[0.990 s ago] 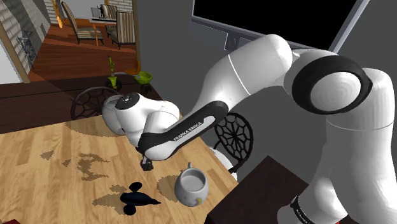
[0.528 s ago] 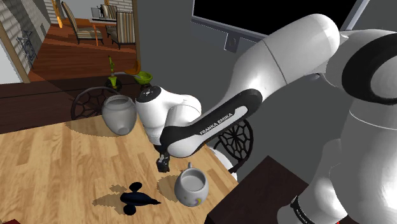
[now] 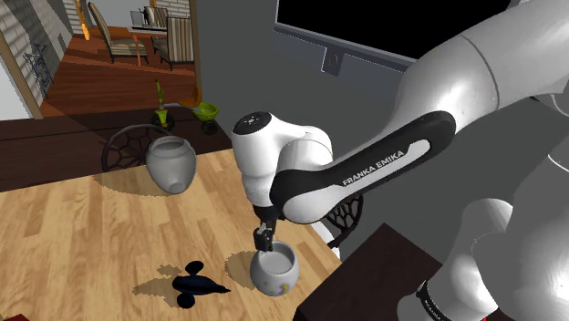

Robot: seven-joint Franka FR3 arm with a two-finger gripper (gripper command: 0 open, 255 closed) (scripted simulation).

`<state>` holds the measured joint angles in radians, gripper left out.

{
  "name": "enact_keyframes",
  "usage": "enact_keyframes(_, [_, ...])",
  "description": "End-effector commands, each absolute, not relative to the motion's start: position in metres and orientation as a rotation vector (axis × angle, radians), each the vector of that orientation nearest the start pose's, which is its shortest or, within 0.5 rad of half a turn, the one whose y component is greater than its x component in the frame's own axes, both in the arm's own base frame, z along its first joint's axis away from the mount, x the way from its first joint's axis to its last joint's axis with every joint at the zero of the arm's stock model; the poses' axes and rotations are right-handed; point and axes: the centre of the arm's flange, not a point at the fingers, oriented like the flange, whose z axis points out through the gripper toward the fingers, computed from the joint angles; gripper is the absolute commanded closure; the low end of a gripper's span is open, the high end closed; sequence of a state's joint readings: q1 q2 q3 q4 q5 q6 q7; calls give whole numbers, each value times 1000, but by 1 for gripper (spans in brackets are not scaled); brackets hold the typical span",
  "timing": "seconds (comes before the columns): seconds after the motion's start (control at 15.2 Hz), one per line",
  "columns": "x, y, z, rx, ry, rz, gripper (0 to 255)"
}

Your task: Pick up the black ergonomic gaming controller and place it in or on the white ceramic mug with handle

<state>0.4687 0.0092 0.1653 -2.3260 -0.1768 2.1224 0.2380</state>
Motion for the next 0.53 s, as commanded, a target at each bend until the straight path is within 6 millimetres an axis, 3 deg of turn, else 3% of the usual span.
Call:
enact_keyframes(0.0, [372,273,329,-3261,-739,249,0])
enact_keyframes(0.46, [301,259,368,-3296,-410,323,0])
